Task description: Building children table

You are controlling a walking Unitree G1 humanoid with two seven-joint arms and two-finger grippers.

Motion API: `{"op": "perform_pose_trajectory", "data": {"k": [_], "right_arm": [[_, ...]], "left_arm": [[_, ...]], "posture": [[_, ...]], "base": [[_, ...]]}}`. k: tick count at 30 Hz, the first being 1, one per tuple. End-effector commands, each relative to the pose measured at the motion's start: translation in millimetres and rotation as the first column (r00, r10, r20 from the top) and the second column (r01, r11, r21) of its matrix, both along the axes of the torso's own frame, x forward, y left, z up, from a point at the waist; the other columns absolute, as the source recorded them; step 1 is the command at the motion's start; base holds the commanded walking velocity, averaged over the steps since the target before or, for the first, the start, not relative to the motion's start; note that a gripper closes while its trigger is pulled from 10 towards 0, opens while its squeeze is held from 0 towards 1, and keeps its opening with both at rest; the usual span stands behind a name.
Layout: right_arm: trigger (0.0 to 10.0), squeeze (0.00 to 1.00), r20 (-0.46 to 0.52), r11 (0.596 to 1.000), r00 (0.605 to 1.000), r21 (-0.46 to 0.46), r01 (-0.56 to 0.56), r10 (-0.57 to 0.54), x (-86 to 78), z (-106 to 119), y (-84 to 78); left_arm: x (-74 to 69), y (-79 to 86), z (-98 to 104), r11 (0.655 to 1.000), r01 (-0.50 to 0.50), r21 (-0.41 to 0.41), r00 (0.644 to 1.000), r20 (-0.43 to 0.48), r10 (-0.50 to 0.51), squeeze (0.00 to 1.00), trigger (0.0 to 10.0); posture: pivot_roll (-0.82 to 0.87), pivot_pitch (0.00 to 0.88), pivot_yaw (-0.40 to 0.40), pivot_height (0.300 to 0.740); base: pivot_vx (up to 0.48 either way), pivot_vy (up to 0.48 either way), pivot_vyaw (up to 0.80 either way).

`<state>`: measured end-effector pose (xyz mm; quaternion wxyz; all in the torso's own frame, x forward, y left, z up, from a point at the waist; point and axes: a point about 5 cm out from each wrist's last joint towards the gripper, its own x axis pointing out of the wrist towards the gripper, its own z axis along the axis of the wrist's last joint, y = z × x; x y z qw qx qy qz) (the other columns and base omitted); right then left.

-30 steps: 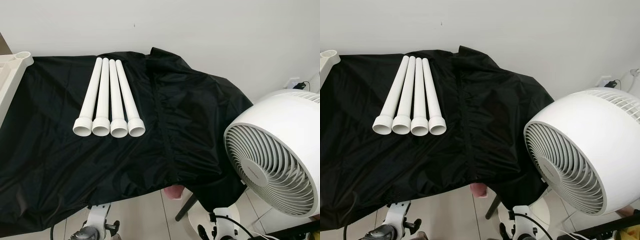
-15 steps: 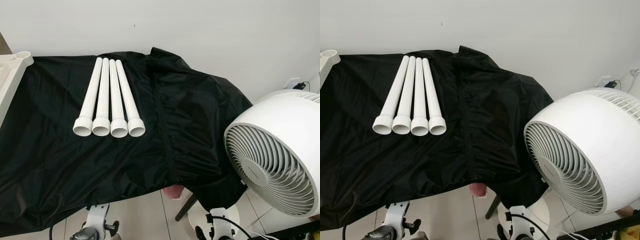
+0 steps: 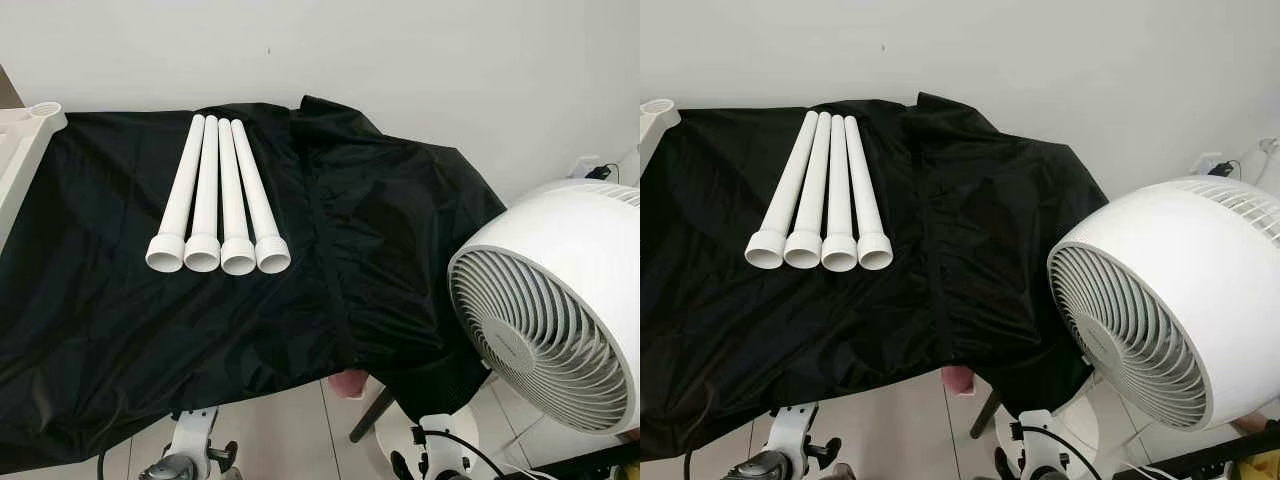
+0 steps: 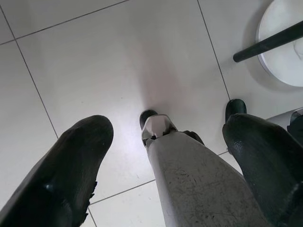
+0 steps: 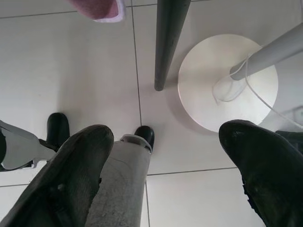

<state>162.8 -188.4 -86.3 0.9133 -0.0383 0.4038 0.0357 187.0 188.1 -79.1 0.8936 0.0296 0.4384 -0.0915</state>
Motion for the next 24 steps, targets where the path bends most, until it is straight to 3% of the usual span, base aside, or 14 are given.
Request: {"op": "perform_pose_trajectory", "data": {"k": [1,7,21,24], "right_arm": [[10.0,0.00,-0.029,1.000,1.000,-0.006,0.004,-0.004,-4.3,-2.5,-1.0],[10.0,0.05,-0.032,1.000,0.999,-0.009,0.011,-0.011,-3.9,-2.6,-1.5],[10.0,0.03,-0.046,0.999,0.998,-0.005,0.033,-0.033,-7.7,-4.2,-2.8],[10.0,0.00,-0.050,0.998,0.997,0.008,0.057,-0.057,-9.6,-4.8,-4.4]], "left_arm": [[-1.0,0.9,-1.1,0.999,-0.020,0.025,1.000,-0.008,0.021,0.00,10.0],[-0.1,2.3,-0.5,0.999,-0.017,0.031,1.000,-0.009,0.017,0.00,10.0],[2.5,3.0,0.7,0.999,-0.013,0.036,1.000,-0.006,0.013,0.00,10.0],[1.7,2.9,0.3,0.999,-0.013,0.036,1.000,-0.009,0.014,0.00,10.0]], "posture": [[0.01,0.000,-0.043,0.740],[0.01,0.000,-0.037,0.740],[0.01,0.000,-0.036,0.740],[0.01,0.000,-0.036,0.740]], "base": [[0.000,0.000,0.52],[0.000,0.000,0.75],[0.000,0.271,0.80],[0.000,0.279,0.00]]}}
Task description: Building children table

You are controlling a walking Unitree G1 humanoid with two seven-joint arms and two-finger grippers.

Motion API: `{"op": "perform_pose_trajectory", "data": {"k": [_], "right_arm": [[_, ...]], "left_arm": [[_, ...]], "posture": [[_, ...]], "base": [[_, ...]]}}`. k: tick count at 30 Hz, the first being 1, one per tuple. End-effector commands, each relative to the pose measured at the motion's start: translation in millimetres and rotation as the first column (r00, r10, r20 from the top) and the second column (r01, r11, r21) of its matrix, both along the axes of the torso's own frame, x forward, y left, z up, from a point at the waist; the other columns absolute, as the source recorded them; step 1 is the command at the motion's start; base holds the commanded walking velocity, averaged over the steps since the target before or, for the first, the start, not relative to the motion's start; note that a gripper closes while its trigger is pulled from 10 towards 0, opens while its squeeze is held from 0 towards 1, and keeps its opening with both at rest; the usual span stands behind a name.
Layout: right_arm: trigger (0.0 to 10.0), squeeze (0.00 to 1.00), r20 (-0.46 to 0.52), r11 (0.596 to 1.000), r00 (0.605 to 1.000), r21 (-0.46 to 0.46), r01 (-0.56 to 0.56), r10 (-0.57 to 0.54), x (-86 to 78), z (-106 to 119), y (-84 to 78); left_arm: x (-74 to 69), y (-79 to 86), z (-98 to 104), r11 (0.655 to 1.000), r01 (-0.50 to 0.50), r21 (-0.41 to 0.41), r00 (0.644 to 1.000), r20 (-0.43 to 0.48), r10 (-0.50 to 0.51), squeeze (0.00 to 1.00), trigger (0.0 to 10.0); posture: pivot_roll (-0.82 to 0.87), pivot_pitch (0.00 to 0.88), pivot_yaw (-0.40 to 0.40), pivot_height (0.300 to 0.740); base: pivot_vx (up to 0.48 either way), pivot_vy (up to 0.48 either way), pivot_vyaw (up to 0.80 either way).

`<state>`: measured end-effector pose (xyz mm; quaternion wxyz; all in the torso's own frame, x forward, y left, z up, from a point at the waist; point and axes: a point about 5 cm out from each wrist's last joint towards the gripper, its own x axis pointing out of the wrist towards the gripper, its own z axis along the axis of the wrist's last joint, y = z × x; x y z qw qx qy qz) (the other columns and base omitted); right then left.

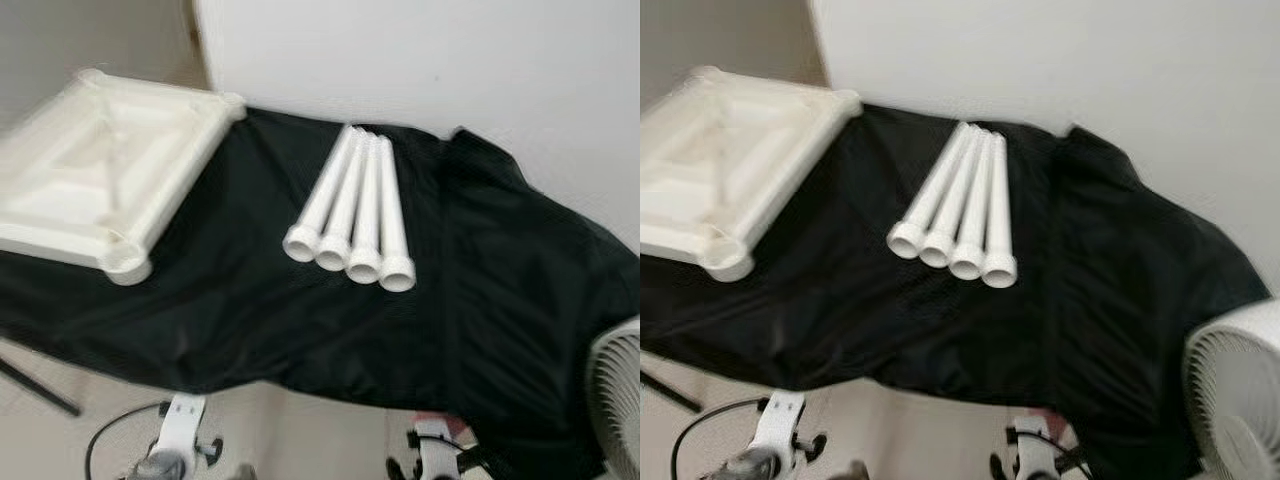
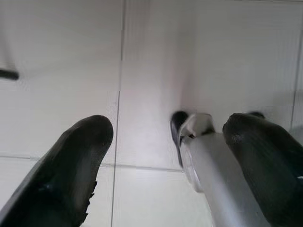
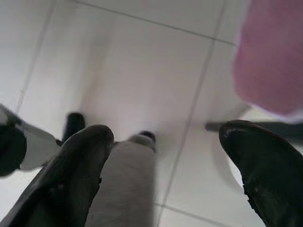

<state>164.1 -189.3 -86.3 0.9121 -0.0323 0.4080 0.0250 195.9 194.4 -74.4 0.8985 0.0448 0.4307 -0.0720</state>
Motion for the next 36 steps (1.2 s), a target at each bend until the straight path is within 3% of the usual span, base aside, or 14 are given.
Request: {"op": "perform_pose_trajectory", "data": {"k": [1,16,23,36], "right_arm": [[10.0,0.00,-0.042,0.999,0.999,0.007,0.033,-0.032,-11.0,-4.8,-3.5],[10.0,0.00,-0.055,1.000,0.998,-0.001,0.027,-0.027,-14.7,-6.2,-4.6],[10.0,0.02,-0.055,1.000,0.998,-0.004,0.022,-0.022,-14.0,-6.1,-4.0],[10.0,0.00,-0.064,0.998,0.996,0.006,0.058,-0.058,-14.1,-6.3,-6.8]], "left_arm": [[-7.1,-3.4,-4.4,1.000,0.008,-0.007,0.999,-0.031,-0.008,0.00,10.0],[-8.0,-2.3,-4.8,1.000,0.003,-0.003,0.999,-0.035,-0.003,0.00,10.0],[-7.1,-2.1,-4.4,1.000,0.002,0.000,0.999,-0.035,-0.002,0.00,10.0],[-5.0,-2.0,-3.5,1.000,0.005,0.005,0.999,-0.033,-0.005,0.00,10.0]], "posture": [[0.01,0.000,-0.036,0.740],[0.01,0.000,-0.036,0.740],[0.01,0.000,-0.035,0.740],[0.01,0.000,-0.034,0.740]], "base": [[0.000,0.281,0.00],[0.000,0.318,0.00],[0.000,0.333,0.76],[0.000,0.356,0.00]]}}
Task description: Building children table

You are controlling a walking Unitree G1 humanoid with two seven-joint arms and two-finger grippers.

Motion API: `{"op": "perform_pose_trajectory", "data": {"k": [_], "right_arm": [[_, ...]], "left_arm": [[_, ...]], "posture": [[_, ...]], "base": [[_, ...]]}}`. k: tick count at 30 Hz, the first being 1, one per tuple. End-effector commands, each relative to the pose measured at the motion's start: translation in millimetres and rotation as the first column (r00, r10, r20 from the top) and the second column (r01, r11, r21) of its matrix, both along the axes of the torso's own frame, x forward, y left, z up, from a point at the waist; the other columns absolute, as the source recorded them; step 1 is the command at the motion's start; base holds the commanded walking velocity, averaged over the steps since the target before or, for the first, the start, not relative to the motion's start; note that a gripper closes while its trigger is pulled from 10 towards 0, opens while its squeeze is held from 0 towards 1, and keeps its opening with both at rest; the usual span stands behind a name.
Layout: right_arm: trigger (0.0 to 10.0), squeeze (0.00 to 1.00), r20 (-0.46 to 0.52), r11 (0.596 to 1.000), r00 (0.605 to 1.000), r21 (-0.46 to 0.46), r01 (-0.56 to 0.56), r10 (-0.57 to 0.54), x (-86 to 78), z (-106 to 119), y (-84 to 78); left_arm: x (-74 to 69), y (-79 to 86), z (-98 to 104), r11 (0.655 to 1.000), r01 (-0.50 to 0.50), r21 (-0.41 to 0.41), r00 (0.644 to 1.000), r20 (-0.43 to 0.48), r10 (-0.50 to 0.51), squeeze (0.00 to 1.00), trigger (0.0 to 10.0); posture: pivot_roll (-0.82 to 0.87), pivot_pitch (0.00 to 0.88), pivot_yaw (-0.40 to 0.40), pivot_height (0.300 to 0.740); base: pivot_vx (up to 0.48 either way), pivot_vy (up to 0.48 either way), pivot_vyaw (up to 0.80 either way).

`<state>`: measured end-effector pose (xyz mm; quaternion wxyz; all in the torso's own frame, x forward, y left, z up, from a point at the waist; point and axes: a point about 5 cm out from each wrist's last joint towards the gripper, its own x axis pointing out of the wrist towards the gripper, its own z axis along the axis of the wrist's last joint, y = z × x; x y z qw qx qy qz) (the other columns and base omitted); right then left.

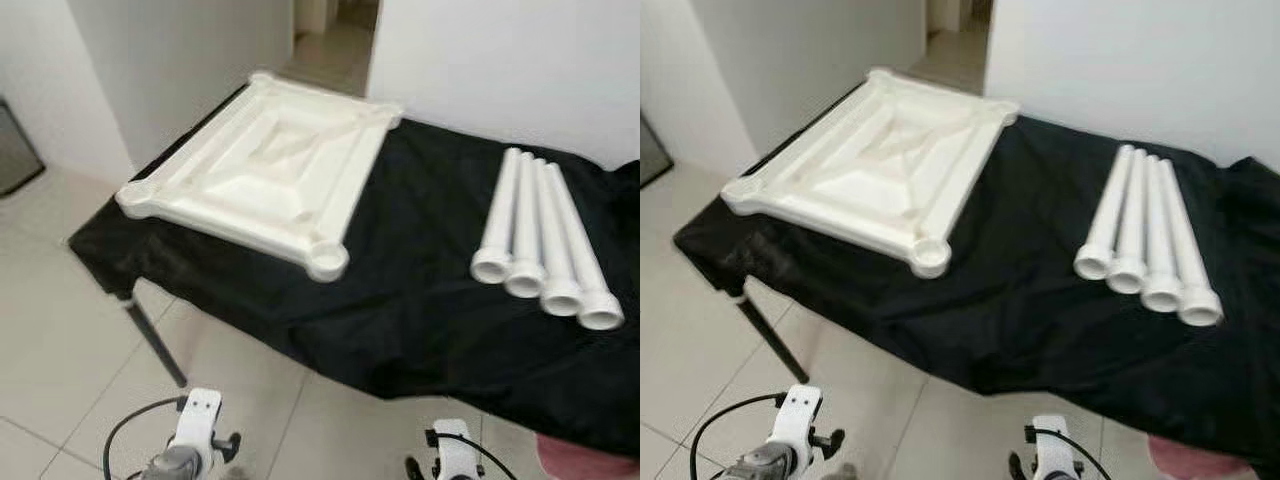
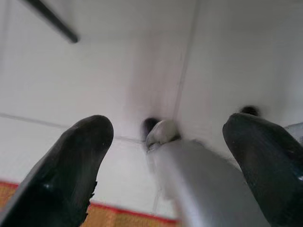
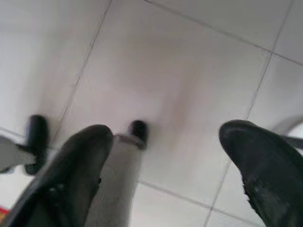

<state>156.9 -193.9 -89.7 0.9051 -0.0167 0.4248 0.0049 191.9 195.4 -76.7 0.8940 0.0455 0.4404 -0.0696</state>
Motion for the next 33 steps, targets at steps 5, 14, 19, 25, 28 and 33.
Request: {"op": "perform_pose_trajectory", "data": {"k": [5,14,19,25,28,33], "right_arm": [[10.0,0.00,-0.027,1.000,1.000,0.002,0.013,-0.013,-6.6,-3,-2.2],[10.0,0.00,-0.038,1.000,0.999,-0.006,0.000,0.000,-15.0,-5,-3.2],[10.0,0.00,-0.014,1.000,1.000,-0.023,0.003,-0.003,-15.4,-4,-6.8],[10.0,0.00,0.091,0.999,0.995,-0.021,0.030,-0.028,-3.2,5,-11.5],[10.0,0.00,0.124,1.000,0.992,-0.022,0.016,-0.013,0.0,7,-10.7],[10.0,0.00,0.197,0.999,0.980,-0.020,-0.028,0.031,4.5,13,-7.3]], "left_arm": [[-1.0,-2.7,-1,1.000,0.019,0.008,1.000,-0.012,-0.019,0.00,10.0],[-4.9,-3.0,-3,0.996,0.079,0.029,0.997,-0.026,-0.079,0.00,10.0],[-9.6,-7.7,-5,0.978,0.201,0.059,0.979,-0.051,-0.198,0.00,10.0],[0.6,-5.0,1,0.990,0.141,0.024,0.990,0.013,-0.142,0.00,10.0],[3.5,-4.8,4,0.989,0.147,0.018,0.988,0.044,-0.148,0.00,10.0],[5.2,-6.9,7,0.978,0.207,0.007,0.973,0.101,-0.207,0.00,10.0]], "posture": [[0.01,0.000,-0.038,0.740],[0.01,0.000,-0.045,0.740],[0.00,0.000,-0.044,0.740],[0.00,0.009,-0.050,0.740],[0.00,0.016,-0.051,0.740],[0.00,0.018,-0.051,0.740]], "base": [[0.000,0.070,0.00],[0.000,0.000,0.00],[0.000,0.000,0.00],[0.000,0.000,0.00],[0.000,0.000,0.00],[0.000,0.000,0.00]]}}
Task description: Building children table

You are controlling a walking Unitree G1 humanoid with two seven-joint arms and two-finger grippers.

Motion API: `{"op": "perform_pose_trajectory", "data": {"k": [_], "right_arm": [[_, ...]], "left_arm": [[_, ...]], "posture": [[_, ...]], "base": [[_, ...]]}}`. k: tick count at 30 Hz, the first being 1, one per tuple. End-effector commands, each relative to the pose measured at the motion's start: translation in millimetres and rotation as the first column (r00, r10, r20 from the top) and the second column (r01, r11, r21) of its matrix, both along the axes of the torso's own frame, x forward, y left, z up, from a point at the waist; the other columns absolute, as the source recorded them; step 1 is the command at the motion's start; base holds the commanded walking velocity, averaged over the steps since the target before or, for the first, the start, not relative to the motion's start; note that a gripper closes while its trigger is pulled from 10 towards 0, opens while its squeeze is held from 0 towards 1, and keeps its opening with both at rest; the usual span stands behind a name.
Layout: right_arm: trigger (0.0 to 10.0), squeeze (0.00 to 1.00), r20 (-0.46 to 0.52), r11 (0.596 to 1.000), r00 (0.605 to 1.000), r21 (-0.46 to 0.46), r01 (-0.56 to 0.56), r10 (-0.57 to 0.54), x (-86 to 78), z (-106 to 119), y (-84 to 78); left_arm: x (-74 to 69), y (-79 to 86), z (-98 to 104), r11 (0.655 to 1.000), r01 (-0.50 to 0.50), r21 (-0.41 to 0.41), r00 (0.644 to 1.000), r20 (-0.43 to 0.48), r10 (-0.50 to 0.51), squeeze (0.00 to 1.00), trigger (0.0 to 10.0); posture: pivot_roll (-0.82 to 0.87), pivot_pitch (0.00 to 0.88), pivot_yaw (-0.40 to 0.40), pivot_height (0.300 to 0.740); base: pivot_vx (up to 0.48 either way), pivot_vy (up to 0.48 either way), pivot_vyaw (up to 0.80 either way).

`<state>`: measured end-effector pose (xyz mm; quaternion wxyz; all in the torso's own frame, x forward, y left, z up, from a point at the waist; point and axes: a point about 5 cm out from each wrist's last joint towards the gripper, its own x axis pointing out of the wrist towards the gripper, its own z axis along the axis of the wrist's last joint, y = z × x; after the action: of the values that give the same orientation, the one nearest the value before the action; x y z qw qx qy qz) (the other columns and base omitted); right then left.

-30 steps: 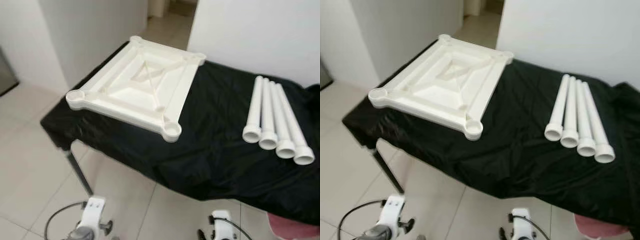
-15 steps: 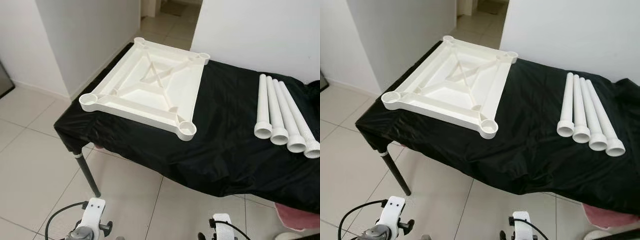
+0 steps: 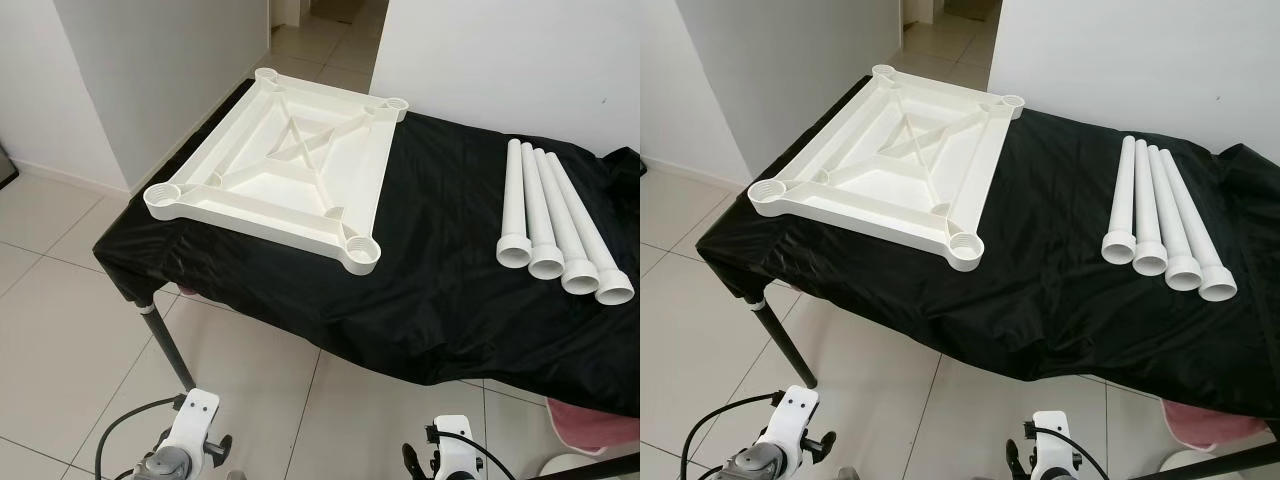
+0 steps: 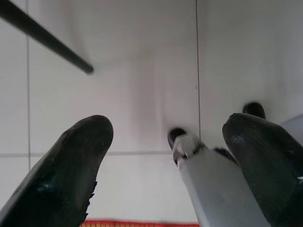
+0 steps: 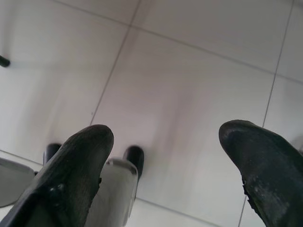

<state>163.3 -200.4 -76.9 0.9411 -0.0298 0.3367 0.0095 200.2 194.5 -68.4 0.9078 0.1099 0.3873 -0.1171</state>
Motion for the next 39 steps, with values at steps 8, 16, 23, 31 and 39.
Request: {"op": "perform_pose_trajectory", "data": {"k": [8,16,23,31,39], "right_arm": [[10.0,0.00,0.141,0.970,0.980,0.175,-0.167,0.143,0.8,11,10.8],[10.0,0.00,0.268,0.898,0.920,0.258,-0.356,0.287,4.9,28,14.0],[10.0,0.00,0.348,0.779,0.806,0.255,-0.572,0.478,-1.9,52,9.5],[10.0,0.00,0.419,0.532,0.615,0.308,-0.789,0.668,-12.4,93,10.0],[10.0,0.00,0.530,0.359,0.455,0.278,-0.891,0.716,-5.6,149,11.8]], "left_arm": [[4.7,-22.3,16,0.935,0.307,-0.181,0.947,0.153,-0.281,0.00,10.0],[13.8,-28.7,34,0.838,0.472,-0.272,0.877,0.238,-0.417,0.00,10.0],[8.0,-25.3,54,0.716,0.642,-0.274,0.765,0.287,-0.576,0.00,10.0],[-0.5,-29.2,88,0.548,0.772,-0.322,0.634,0.323,-0.703,0.00,10.0],[3.1,-31.7,134,0.434,0.846,-0.308,0.529,0.390,-0.754,0.00,10.0]], "posture": [[0.00,0.023,-0.027,0.740],[-0.02,0.012,-0.009,0.740],[-0.03,0.011,-0.003,0.740],[-0.03,0.013,0.002,0.740],[-0.02,0.010,-0.006,0.740]], "base": [[0.000,0.000,0.00],[0.000,0.000,0.00],[0.000,0.000,0.00],[0.000,0.000,0.00],[0.000,0.000,0.00]]}}
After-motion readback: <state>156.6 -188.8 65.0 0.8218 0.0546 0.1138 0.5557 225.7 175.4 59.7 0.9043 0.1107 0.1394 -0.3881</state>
